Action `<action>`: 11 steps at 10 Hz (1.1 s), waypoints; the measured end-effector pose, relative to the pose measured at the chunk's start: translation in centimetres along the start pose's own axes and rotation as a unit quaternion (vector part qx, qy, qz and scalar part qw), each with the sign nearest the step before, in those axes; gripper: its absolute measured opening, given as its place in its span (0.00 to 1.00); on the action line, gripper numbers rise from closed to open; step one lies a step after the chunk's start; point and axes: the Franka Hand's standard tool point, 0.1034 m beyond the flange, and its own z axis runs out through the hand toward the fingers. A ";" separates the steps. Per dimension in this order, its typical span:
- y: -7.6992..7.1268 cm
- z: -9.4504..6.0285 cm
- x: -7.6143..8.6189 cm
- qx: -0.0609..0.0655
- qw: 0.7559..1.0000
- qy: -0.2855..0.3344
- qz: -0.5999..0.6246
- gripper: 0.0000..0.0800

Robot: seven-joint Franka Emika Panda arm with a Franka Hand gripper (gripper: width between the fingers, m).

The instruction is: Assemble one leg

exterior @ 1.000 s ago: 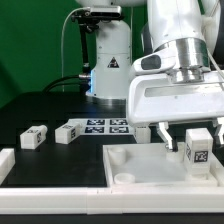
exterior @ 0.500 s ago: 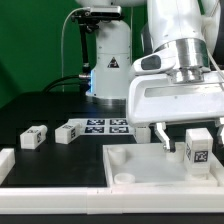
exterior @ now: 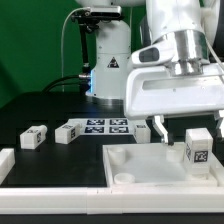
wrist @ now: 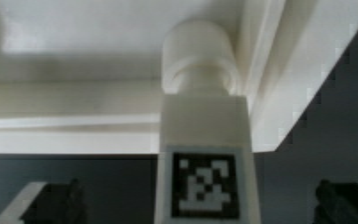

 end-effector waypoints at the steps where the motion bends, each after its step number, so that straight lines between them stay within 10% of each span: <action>1: 0.2 0.2 0.3 0.003 1.000 -0.017 0.002 0.81; 11: -0.1 1.5 0.0 0.070 0.933 -0.350 0.035 0.81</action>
Offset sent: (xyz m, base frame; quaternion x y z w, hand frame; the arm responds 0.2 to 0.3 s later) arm 0.0125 -0.0032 -0.0051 0.0013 -0.1776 -0.0066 0.9841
